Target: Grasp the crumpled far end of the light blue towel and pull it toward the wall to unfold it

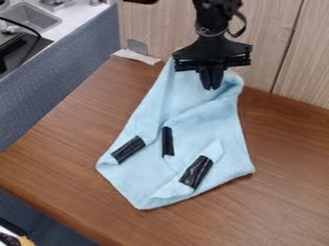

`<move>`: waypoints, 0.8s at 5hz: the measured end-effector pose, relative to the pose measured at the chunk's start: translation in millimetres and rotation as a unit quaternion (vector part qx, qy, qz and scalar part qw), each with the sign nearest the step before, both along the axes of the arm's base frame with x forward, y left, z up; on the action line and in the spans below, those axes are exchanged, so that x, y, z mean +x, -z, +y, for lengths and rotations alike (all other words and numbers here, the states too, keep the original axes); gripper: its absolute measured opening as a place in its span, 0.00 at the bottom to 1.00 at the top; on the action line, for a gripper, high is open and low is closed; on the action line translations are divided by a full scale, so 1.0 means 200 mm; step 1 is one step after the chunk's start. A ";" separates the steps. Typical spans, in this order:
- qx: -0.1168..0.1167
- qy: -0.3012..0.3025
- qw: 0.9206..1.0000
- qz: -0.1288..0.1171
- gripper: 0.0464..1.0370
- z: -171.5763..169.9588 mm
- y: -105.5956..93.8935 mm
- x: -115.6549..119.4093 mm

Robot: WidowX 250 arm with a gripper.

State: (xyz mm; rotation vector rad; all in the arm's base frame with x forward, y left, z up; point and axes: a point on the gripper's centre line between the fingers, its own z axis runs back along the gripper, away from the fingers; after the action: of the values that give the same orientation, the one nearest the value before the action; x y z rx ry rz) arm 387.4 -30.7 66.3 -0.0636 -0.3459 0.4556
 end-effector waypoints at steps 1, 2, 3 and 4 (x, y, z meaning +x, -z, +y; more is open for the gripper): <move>0.008 -0.021 1.000 -0.002 0.01 0.06 0.09 0.06; 0.006 -0.034 0.999 0.004 0.01 0.10 0.18 0.11; 0.011 -0.039 0.999 0.010 0.02 0.11 0.23 0.12; 0.019 -0.039 0.998 0.035 0.16 0.12 0.21 0.13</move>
State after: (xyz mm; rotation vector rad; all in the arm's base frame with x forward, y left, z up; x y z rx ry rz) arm 412.5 -7.0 24.3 0.0038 -0.2897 0.5275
